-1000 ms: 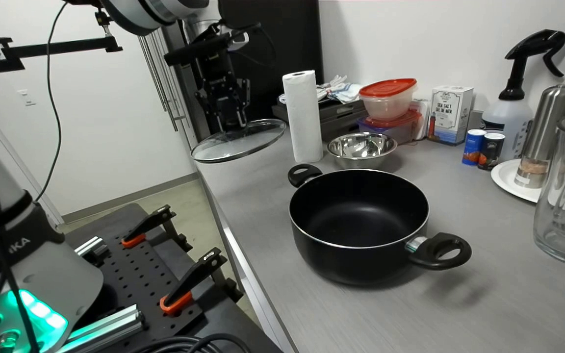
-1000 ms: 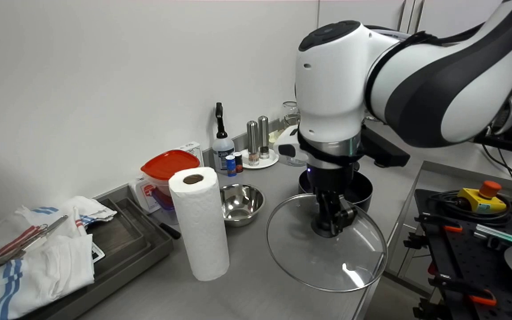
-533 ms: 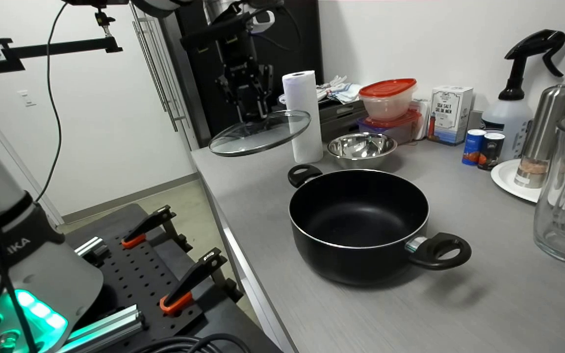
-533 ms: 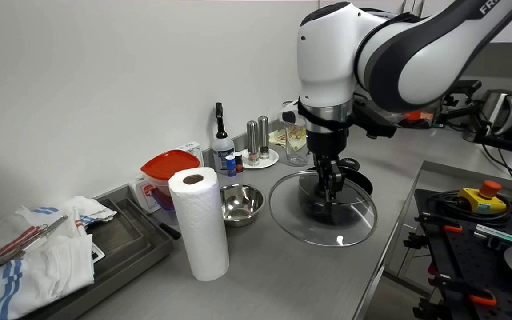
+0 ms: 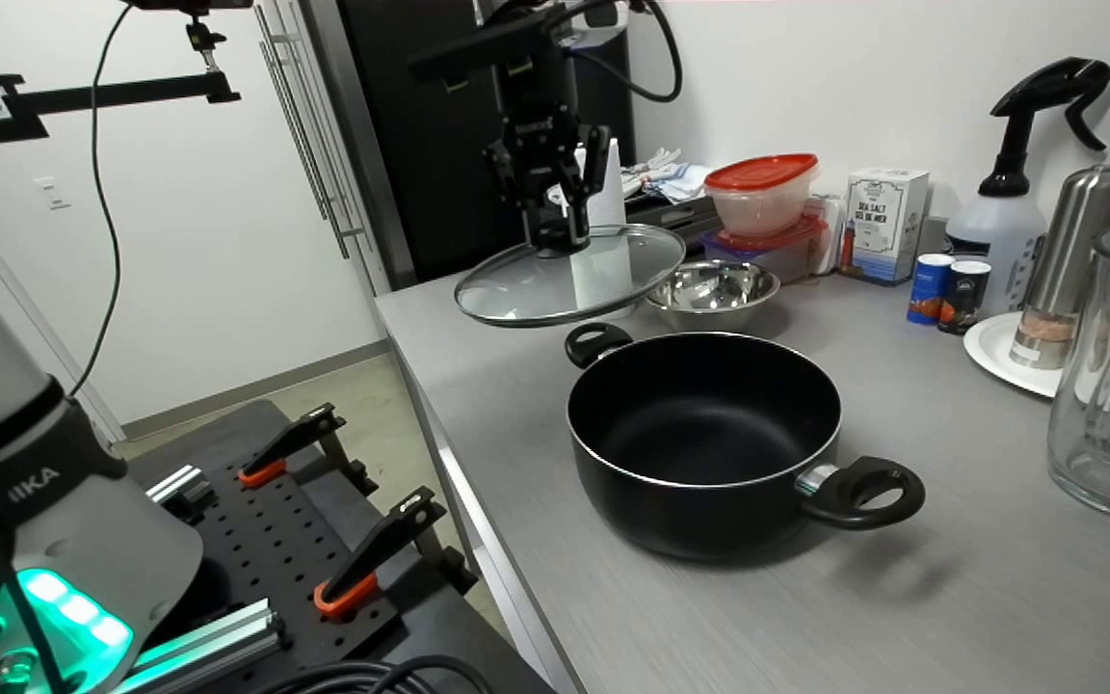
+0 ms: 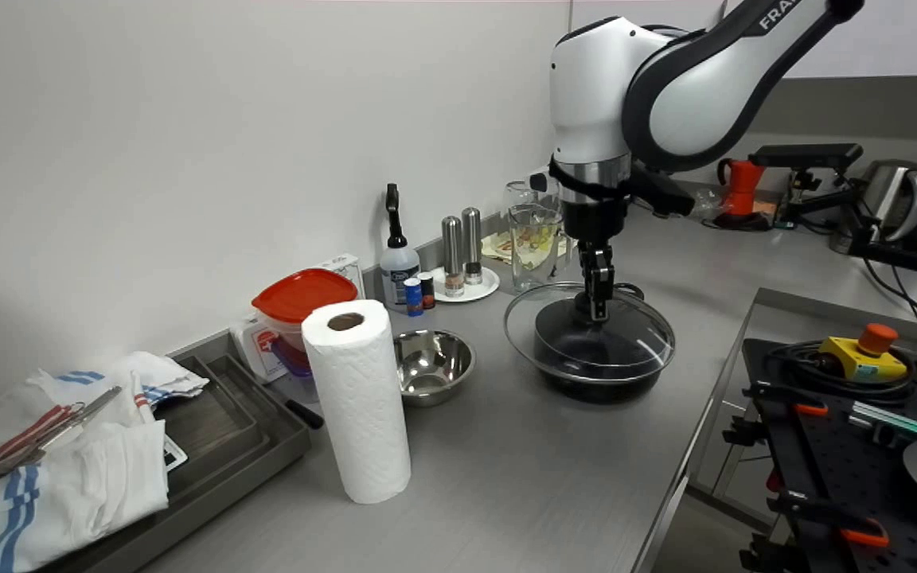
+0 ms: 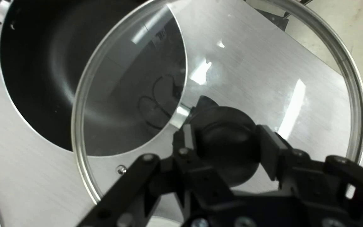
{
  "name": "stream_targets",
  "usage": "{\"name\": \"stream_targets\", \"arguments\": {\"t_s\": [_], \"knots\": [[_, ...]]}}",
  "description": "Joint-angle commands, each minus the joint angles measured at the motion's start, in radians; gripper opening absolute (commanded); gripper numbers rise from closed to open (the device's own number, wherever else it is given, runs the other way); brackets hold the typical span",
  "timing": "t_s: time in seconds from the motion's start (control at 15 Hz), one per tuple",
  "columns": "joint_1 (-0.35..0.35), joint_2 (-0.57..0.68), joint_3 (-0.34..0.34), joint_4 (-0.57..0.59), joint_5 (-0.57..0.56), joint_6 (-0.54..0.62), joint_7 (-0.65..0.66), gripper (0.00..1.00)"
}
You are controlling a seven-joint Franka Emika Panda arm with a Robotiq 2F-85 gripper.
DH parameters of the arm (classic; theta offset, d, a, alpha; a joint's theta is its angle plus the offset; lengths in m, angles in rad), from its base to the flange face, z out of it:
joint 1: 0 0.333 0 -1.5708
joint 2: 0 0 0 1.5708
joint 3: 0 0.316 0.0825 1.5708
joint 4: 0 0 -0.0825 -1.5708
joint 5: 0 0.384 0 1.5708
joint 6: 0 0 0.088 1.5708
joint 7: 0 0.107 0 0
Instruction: Put the glass lid on the black pot.
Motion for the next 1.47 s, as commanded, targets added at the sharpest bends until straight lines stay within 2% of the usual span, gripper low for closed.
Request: {"name": "stream_targets", "arguments": {"t_s": [0.0, 0.73, 1.4], "knots": [[-0.037, -0.015, -0.036, 0.017, 0.017, -0.025, -0.051, 0.25], [-0.122, 0.081, -0.112, 0.100, 0.002, -0.028, -0.111, 0.25], [-0.174, 0.207, -0.122, 0.197, 0.013, -0.011, -0.178, 0.25]]}}
